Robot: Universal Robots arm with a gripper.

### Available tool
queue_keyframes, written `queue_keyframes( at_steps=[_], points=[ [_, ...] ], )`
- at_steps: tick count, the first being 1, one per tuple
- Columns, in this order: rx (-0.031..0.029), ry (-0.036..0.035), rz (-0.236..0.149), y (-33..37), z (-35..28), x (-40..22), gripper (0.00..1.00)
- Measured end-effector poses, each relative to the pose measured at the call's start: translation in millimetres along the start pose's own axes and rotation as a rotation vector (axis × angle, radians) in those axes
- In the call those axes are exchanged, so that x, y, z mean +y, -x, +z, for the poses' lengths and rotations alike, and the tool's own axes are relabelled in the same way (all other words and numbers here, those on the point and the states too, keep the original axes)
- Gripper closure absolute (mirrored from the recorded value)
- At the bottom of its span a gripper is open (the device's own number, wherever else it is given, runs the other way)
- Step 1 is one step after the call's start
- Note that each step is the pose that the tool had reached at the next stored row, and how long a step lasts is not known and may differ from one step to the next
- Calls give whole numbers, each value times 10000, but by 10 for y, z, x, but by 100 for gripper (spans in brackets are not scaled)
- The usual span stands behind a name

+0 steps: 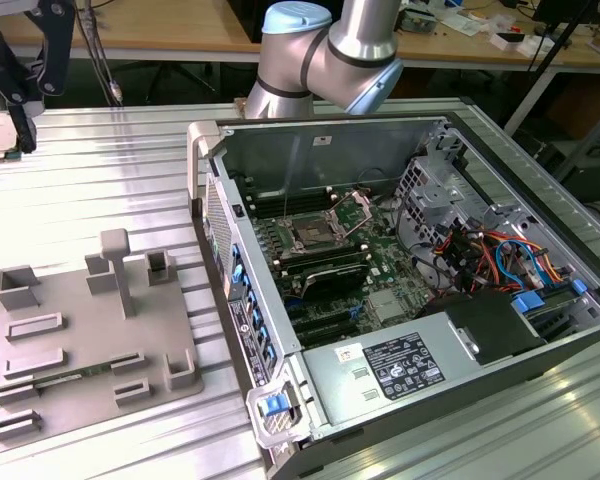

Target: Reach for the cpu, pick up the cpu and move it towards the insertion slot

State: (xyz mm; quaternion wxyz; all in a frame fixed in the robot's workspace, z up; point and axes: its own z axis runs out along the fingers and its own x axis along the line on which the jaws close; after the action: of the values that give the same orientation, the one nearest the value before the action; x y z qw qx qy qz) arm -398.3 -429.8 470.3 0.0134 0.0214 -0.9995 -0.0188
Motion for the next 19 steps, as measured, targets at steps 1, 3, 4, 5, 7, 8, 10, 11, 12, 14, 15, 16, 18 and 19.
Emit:
queue_keyframes(
  at_steps=[1, 3, 4, 5, 7, 8, 10, 11, 12, 14, 15, 16, 18, 19],
  points=[
    [0, -1, 0, 18, 0, -1, 45],
    [0, -1, 0, 51, 1, -2, 45],
    [0, 0, -1, 65, 2, -3, 45],
    [0, -1, -1, 82, 2, -4, 45],
    [0, -2, -1, 106, 2, -5, 45],
    [0, -3, 0, 121, 2, -5, 45],
    [-1, -3, -1, 142, 3, -6, 45],
    [0, -4, 0, 151, 3, -7, 45],
    [0, -5, 0, 159, 3, -7, 45],
    [0, -9, 0, 181, 3, -8, 45],
    [1, -11, 0, 193, 2, -8, 45],
    [1, -13, 0, 204, 3, -9, 45],
    [1, -17, 0, 232, 3, -10, 45],
    [0, -19, 0, 249, 3, -11, 45]
  ],
)
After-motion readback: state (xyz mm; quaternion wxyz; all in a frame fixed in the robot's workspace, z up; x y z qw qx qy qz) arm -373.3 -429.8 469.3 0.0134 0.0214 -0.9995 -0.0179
